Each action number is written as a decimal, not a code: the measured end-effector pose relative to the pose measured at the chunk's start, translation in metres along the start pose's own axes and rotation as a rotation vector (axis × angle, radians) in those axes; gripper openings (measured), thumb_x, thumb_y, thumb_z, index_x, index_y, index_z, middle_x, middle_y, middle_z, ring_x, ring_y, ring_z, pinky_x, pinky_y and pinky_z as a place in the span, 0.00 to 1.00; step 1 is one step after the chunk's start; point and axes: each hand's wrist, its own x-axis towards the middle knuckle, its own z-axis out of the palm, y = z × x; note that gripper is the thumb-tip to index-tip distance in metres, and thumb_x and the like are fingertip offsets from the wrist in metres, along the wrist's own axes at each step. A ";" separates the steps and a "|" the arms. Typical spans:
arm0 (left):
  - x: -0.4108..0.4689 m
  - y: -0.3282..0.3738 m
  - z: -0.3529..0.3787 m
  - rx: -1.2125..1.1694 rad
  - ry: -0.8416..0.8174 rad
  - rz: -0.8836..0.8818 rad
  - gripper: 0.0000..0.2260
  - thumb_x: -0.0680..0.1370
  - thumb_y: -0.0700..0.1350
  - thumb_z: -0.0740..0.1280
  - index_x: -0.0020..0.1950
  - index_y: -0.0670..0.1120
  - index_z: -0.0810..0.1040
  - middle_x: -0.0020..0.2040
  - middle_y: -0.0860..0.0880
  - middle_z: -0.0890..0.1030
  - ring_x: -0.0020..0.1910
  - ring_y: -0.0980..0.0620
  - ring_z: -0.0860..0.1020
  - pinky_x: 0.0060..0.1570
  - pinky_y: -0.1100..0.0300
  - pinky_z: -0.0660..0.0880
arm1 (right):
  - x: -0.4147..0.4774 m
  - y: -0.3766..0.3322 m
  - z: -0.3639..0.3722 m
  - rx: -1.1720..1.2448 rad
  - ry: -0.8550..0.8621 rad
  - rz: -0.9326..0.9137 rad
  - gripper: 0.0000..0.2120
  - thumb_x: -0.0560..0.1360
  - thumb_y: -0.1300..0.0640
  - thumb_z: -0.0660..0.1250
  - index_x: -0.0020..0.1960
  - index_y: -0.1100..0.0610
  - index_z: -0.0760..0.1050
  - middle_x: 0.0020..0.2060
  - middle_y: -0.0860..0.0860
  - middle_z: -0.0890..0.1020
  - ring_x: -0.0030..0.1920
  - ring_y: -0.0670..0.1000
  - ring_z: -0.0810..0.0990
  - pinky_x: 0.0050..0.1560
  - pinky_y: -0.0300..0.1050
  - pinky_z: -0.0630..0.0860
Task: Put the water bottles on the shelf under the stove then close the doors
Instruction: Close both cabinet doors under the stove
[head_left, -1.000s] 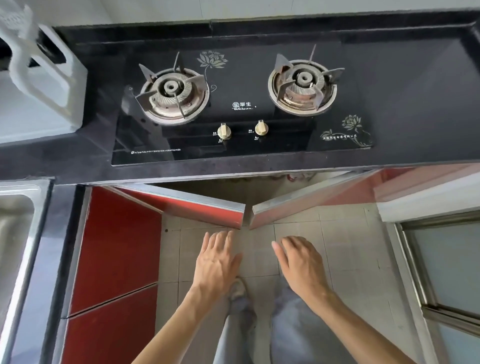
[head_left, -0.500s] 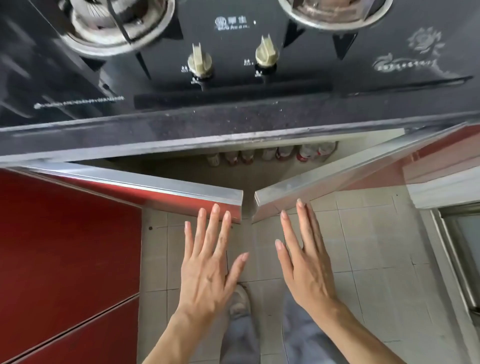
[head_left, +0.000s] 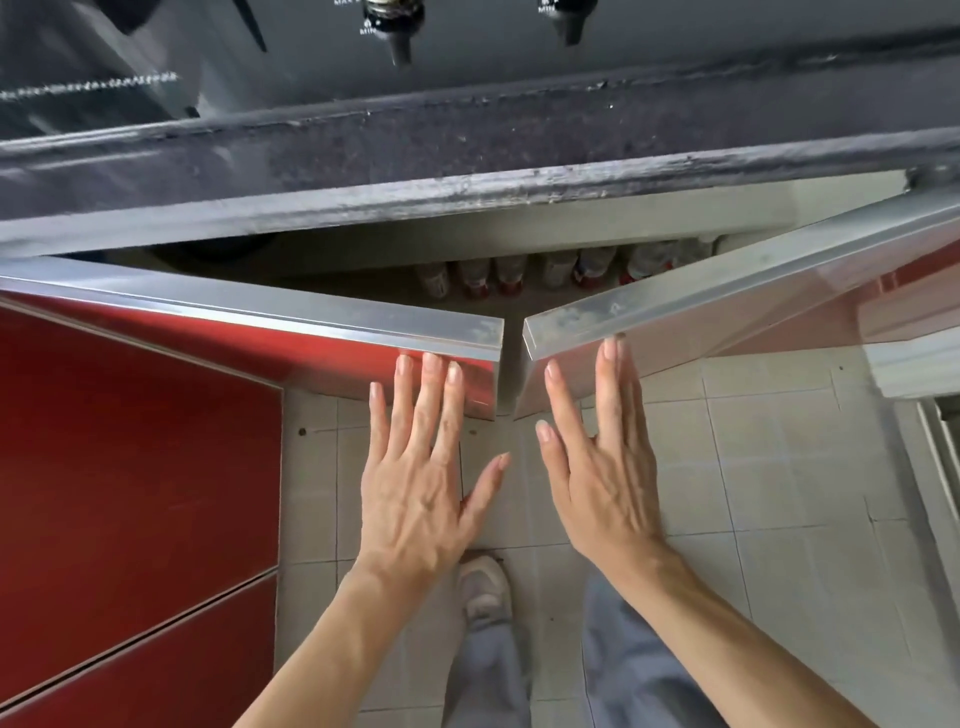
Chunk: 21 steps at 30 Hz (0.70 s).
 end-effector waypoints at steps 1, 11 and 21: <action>0.002 -0.001 0.000 0.001 0.002 0.002 0.41 0.87 0.63 0.58 0.90 0.43 0.45 0.90 0.43 0.42 0.89 0.38 0.45 0.86 0.34 0.48 | 0.002 0.000 0.001 -0.001 -0.002 0.004 0.29 0.87 0.58 0.65 0.85 0.55 0.60 0.85 0.66 0.52 0.85 0.69 0.52 0.82 0.68 0.61; 0.035 0.000 0.003 -0.016 0.050 -0.008 0.41 0.86 0.64 0.60 0.90 0.43 0.48 0.90 0.44 0.46 0.90 0.39 0.47 0.86 0.32 0.48 | 0.033 -0.002 0.006 -0.013 -0.005 0.019 0.29 0.88 0.57 0.63 0.86 0.55 0.59 0.85 0.65 0.52 0.86 0.68 0.50 0.81 0.69 0.62; 0.062 0.003 0.005 0.003 0.053 -0.047 0.40 0.87 0.65 0.57 0.90 0.42 0.50 0.91 0.44 0.45 0.90 0.41 0.45 0.85 0.31 0.49 | 0.083 -0.008 0.012 0.009 0.030 0.043 0.28 0.89 0.58 0.61 0.87 0.56 0.58 0.86 0.62 0.50 0.87 0.65 0.48 0.83 0.67 0.57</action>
